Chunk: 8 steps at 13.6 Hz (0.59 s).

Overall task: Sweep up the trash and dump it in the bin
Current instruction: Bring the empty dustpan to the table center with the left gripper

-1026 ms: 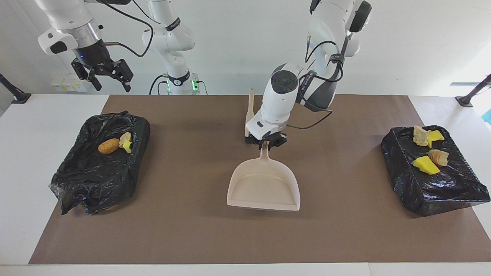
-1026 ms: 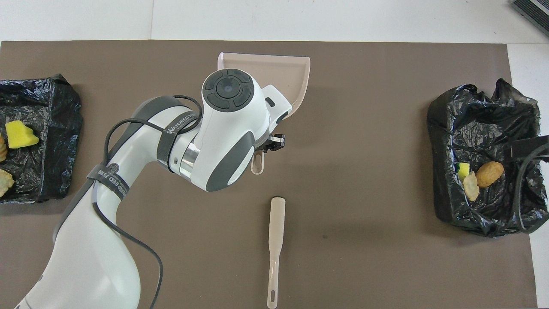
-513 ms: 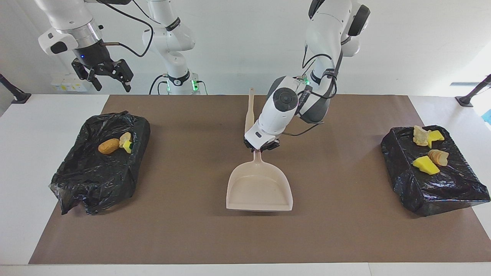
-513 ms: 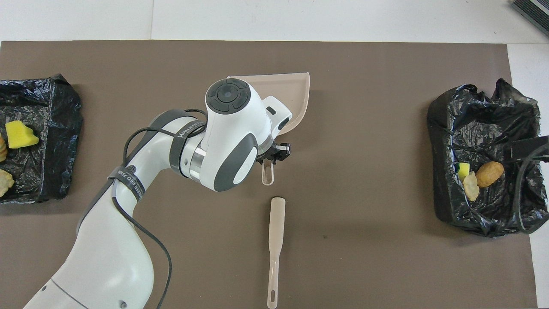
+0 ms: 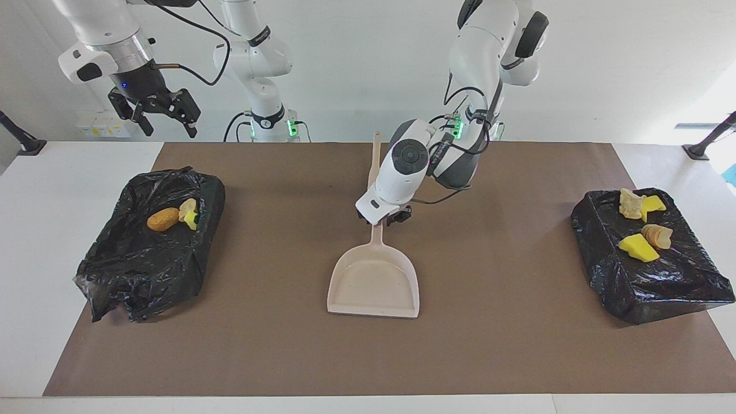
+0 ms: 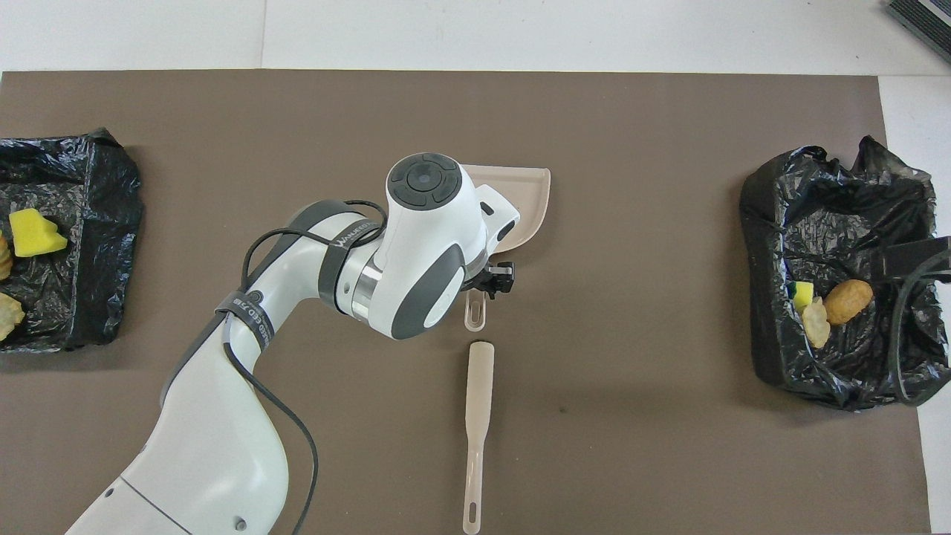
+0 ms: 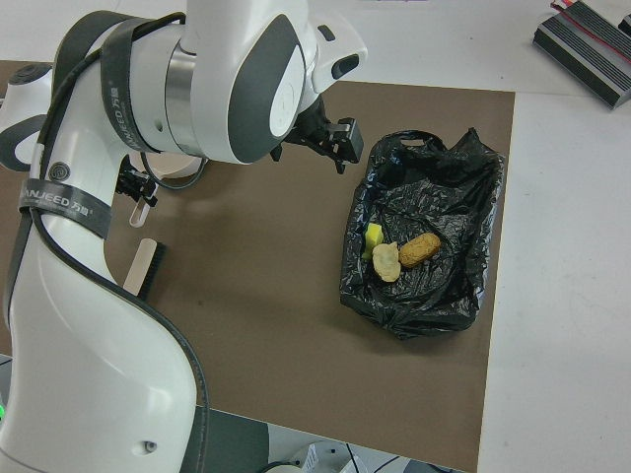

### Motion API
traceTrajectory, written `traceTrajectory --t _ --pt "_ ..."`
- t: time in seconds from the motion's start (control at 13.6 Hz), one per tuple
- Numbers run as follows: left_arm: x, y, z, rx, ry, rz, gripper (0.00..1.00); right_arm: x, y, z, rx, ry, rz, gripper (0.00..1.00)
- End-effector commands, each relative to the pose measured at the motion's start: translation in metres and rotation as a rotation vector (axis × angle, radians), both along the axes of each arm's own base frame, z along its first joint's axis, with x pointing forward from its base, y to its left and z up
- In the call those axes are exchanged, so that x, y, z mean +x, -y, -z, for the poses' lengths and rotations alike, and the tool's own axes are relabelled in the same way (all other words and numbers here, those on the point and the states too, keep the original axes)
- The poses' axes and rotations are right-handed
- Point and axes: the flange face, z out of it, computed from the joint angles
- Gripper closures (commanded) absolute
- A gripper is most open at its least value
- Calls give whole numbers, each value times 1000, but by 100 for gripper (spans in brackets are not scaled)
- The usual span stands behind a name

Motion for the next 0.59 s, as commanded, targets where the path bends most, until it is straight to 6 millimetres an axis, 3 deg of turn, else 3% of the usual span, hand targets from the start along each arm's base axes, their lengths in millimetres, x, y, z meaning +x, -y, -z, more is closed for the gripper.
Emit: traceTrajectory --t 0.0,0.22,0.51 --pt "14 -38 -30 13 8 -45 0 -9 1 0 5 -2 -13 0" --pt "42 -94 -60 10 19 -127 0 -9 1 0 5 -4 -13 0" --pt "73 -167 -79 61 91 -108 0 -10 1 2 5 -7 -13 0"
